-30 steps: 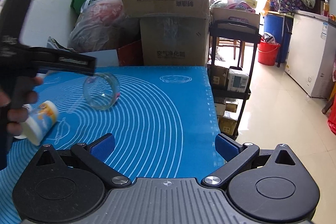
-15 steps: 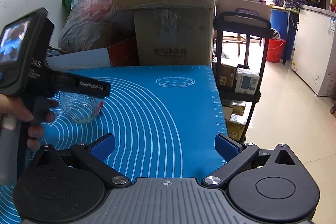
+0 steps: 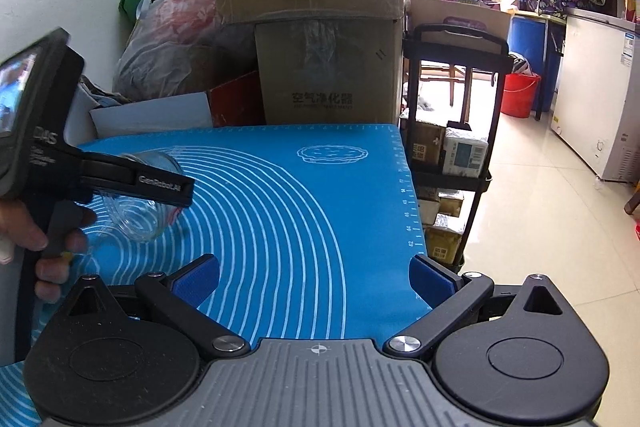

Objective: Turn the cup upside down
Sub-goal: 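Reach the left tool to the clear glass jar and close around it, then lift the glass jar with the left tool and carry it toward the right tool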

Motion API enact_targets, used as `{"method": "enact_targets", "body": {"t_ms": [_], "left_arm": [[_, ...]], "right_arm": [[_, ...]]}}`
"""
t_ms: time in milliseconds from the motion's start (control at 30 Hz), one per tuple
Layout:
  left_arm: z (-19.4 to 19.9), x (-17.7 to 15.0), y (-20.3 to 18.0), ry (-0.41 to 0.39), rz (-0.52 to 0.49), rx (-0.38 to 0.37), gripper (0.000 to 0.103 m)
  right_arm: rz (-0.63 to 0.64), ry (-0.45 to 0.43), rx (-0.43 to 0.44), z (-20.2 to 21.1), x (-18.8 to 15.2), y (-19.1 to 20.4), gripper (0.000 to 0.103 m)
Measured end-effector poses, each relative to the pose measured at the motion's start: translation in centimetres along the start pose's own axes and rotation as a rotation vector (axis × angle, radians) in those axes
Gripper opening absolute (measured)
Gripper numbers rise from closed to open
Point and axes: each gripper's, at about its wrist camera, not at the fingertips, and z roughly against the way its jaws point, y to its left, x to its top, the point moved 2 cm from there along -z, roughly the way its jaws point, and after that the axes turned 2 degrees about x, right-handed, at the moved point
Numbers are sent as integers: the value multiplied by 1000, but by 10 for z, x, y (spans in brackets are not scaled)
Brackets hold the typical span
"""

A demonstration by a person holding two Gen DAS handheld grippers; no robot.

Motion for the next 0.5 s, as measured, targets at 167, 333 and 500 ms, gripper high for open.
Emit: {"method": "enact_targets", "body": {"t_ms": [167, 333, 500], "left_arm": [[53, -7, 3, -32, -20, -40, 84], [94, -29, 1, -33, -47, -56, 84], [109, -61, 0, 7, -35, -57, 84]], "right_arm": [[-1, -7, -3, 28, -6, 6, 103], [-10, -6, -7, 61, -18, 13, 103], [-6, 12, -4, 84, -36, 21, 103]]}}
